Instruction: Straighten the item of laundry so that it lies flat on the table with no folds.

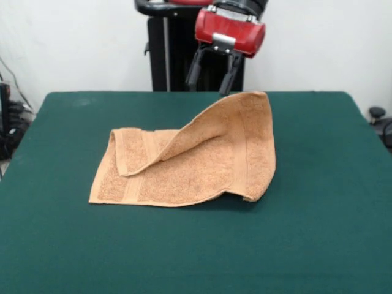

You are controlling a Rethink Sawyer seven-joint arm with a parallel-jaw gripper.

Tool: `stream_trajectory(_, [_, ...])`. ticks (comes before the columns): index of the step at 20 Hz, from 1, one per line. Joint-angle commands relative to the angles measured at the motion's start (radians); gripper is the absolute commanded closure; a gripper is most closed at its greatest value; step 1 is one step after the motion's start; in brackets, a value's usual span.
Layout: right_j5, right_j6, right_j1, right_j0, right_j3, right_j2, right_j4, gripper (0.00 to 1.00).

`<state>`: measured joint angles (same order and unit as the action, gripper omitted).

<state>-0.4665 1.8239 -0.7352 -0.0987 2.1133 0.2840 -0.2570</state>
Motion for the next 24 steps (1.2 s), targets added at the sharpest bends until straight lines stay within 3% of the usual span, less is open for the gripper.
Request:
stream_trajectory(1, [0.100, 0.058, 0.170, -0.013, -0.164, -0.030, -0.051, 0.00])
stream_trajectory(5, [0.077, 0.101, 0.248, 0.033, -0.177, -0.087, 0.011, 0.00])
stream_trajectory(11, [0.010, 0.158, 0.329, 0.022, -0.193, -0.112, 0.013, 0.00])
stream_trajectory(20, [0.069, 0.098, 0.291, -0.011, -0.227, -0.045, 0.012, 0.00])
stream_trajectory(21, [0.061, 0.095, 0.295, -0.026, -0.229, -0.027, -0.003, 1.00])
stream_trajectory(24, [0.112, 0.083, 0.275, 0.006, -0.231, -0.055, 0.035, 1.00])
